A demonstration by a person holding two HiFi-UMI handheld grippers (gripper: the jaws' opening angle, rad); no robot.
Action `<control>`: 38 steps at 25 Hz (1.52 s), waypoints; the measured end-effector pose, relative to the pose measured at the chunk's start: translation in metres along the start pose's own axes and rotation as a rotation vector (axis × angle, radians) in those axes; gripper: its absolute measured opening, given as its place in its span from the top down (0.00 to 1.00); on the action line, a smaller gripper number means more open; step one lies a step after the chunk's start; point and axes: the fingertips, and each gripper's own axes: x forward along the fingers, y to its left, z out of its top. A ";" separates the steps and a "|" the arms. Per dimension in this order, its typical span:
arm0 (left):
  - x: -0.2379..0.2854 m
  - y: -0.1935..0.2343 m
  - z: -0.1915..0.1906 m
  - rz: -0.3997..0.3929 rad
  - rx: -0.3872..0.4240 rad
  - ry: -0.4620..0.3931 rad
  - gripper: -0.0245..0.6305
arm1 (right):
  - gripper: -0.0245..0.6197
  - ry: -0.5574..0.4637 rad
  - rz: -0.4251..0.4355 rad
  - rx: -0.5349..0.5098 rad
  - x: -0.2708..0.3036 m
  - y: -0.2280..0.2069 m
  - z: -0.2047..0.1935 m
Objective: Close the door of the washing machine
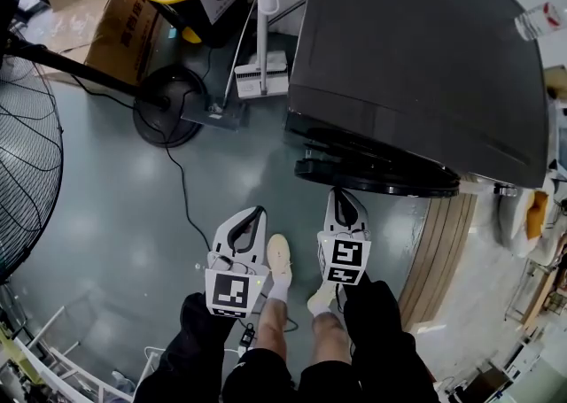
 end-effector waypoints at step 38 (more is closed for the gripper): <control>-0.033 -0.025 0.025 0.037 0.048 -0.009 0.93 | 0.94 -0.094 0.064 -0.023 -0.033 -0.005 0.046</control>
